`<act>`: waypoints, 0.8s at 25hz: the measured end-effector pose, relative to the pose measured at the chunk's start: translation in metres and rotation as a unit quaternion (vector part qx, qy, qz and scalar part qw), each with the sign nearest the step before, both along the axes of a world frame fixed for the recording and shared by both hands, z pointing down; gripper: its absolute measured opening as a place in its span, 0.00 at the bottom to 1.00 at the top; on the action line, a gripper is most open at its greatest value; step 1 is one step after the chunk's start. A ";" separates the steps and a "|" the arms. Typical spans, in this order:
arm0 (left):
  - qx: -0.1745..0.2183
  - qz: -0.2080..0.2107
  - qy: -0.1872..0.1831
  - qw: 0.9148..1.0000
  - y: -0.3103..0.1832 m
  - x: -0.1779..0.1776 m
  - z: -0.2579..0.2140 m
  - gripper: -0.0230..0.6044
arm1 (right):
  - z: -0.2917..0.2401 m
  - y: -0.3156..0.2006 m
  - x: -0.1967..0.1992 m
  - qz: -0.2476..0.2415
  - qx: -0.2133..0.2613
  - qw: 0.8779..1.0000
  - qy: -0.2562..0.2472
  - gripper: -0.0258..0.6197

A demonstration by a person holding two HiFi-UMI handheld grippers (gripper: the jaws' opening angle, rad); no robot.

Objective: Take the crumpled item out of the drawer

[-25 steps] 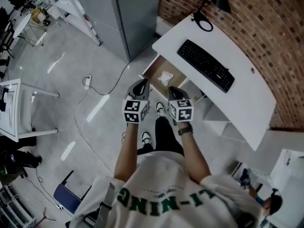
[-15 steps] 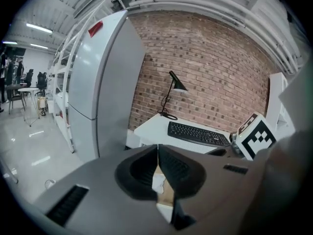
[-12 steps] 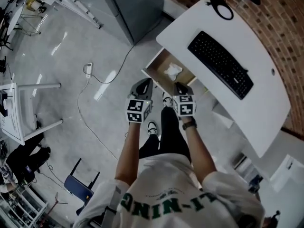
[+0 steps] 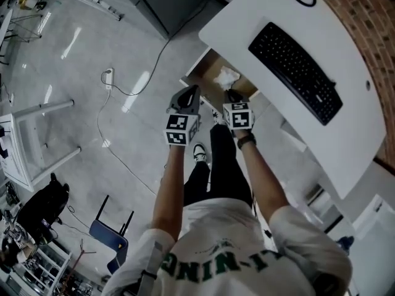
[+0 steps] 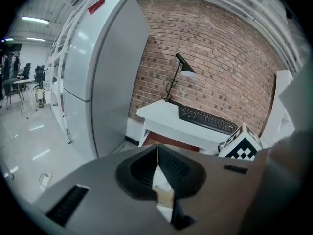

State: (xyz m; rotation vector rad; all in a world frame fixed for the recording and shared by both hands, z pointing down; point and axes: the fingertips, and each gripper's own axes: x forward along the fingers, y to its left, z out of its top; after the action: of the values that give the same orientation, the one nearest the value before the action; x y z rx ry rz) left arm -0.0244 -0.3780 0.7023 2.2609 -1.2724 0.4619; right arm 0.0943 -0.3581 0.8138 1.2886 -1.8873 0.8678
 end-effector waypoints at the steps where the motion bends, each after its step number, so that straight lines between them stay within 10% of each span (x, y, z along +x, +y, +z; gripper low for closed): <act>1: 0.000 0.000 0.001 1.000 -0.002 0.001 0.004 0.04 | 0.007 -0.001 0.000 -0.001 -0.003 1.000 0.006 0.05; 20: 0.024 0.024 -0.007 0.999 0.004 0.002 0.085 0.04 | 0.148 -0.036 0.010 -0.089 -0.008 0.988 0.124 0.35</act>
State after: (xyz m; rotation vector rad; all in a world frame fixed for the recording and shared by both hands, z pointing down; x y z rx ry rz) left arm -0.0222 -0.3737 0.7875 2.3358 -1.2500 0.4701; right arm 0.1041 -0.3943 0.9621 1.1412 -1.7615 0.5992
